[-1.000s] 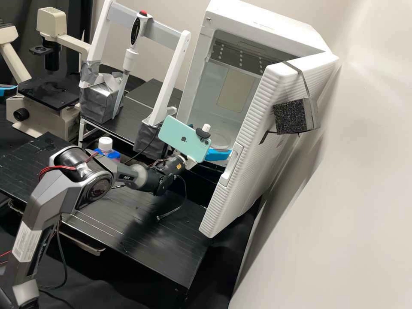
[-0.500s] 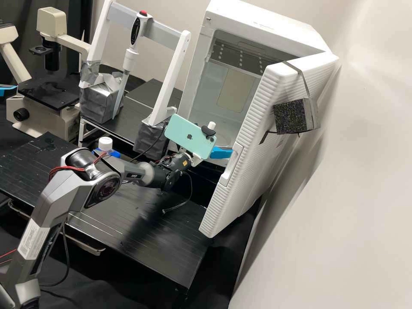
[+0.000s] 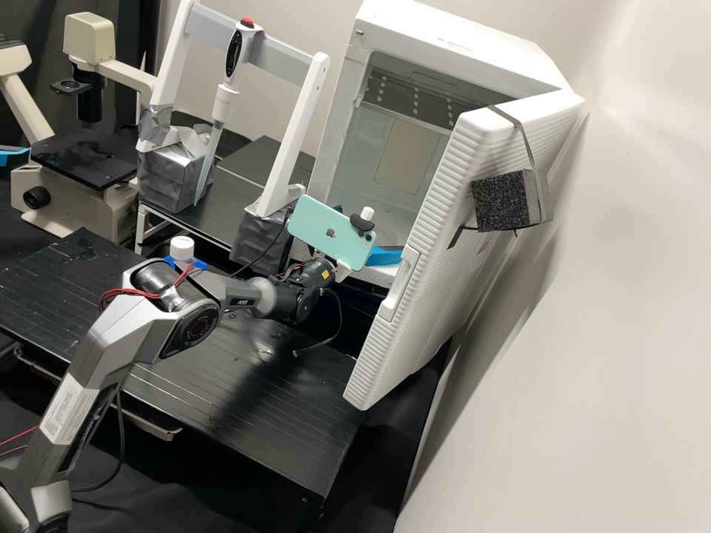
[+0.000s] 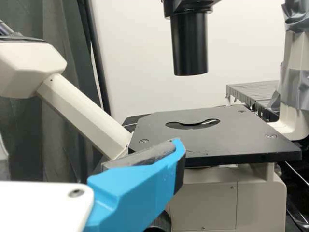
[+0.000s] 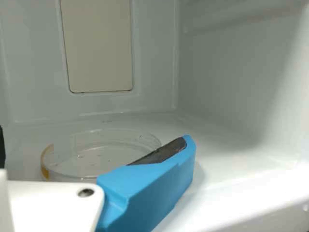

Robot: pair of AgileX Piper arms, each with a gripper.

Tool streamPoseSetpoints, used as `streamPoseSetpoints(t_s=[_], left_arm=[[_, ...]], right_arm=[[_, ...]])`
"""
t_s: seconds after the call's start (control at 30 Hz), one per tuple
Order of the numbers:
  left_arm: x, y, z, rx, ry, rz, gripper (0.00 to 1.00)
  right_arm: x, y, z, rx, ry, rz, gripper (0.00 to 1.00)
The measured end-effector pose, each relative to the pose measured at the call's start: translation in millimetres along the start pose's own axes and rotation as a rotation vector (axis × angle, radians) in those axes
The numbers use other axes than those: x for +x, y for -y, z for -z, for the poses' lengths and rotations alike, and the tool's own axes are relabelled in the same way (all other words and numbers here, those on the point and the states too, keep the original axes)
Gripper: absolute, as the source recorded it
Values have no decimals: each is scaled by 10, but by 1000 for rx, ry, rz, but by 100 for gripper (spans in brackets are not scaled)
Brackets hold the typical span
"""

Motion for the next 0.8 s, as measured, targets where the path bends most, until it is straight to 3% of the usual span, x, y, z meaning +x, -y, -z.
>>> streamPoseSetpoints(t_s=[0.5,0.6,0.8], left_arm=[[0,0,0,0,0,0,100],[0,0,0,0,0,0,100],[0,0,0,0,0,0,100]], right_arm=[[0,-2,-6,1,4,8,0],[0,-7,-11,20,5,7,0],[-3,-2,-14,21,6,9,0]])
